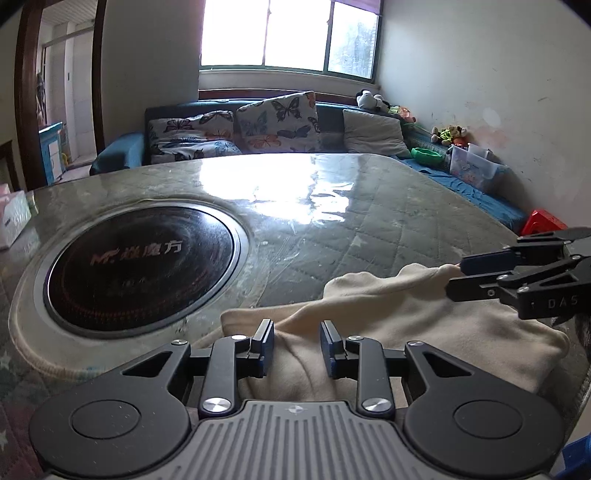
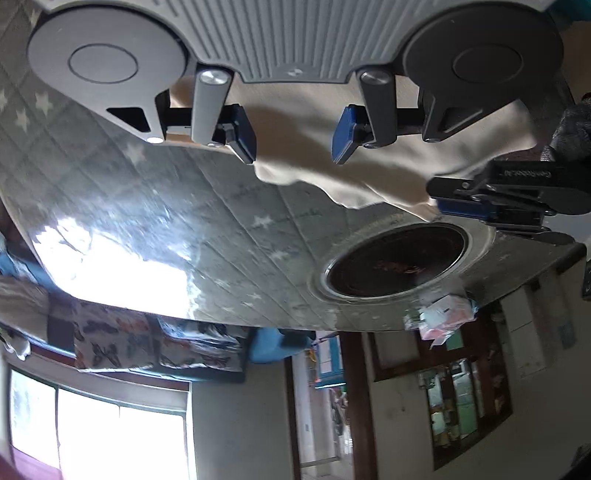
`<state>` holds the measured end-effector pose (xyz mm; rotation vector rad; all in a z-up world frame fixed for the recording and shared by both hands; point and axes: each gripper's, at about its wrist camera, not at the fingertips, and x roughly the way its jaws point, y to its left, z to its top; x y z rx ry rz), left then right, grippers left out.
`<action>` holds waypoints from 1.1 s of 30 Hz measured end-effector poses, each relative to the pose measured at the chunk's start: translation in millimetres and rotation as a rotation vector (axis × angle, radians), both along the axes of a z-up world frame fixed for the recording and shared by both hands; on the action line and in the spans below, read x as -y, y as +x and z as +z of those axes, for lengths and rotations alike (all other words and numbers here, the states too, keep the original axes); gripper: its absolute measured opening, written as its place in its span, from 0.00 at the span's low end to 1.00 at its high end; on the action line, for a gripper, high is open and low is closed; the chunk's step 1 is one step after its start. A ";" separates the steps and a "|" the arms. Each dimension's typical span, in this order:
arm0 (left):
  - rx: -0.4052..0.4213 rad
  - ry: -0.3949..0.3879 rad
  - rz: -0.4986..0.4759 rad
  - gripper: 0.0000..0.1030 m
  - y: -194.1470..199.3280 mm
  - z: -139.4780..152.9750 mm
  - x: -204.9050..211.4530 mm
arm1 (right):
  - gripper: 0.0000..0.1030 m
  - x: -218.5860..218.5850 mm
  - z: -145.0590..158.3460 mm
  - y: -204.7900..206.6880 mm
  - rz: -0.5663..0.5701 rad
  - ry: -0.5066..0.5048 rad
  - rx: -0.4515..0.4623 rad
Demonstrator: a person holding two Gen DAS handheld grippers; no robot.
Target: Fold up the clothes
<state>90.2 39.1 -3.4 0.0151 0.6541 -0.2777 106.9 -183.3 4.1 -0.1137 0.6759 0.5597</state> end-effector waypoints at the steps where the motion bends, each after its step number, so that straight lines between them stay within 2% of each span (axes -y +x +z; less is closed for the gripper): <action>1: -0.003 0.002 0.004 0.29 2.6 -0.3 1.1 | 0.45 -2.6 -1.7 2.8 0.002 -0.002 -0.006; 5: -0.013 0.021 0.019 0.29 12.6 -2.2 4.2 | 0.45 -9.6 -17.8 15.4 -0.014 -0.033 -0.043; 11: -0.018 0.021 0.025 0.30 15.8 -0.9 7.5 | 0.45 -10.4 -8.0 2.7 -0.008 -0.031 -0.004; 17: -0.033 0.064 0.029 0.31 22.5 -8.7 16.3 | 0.46 -14.5 -14.0 -4.0 -0.005 -0.054 -0.013; 25: -0.035 0.060 0.063 0.40 11.8 -4.1 8.8 | 0.54 -22.5 -4.6 -26.0 0.025 -0.061 0.029; 27: -0.034 0.056 0.076 0.49 8.2 -2.8 6.6 | 0.57 -25.1 -2.9 -31.9 0.037 -0.059 0.036; 31: -0.034 0.052 0.091 0.54 1.3 -0.4 2.1 | 0.60 -34.9 -0.1 -48.7 0.087 -0.072 0.055; 33: -0.034 0.054 0.104 0.60 -2.3 0.1 -0.4 | 0.60 -39.6 0.3 -54.0 0.107 -0.078 0.062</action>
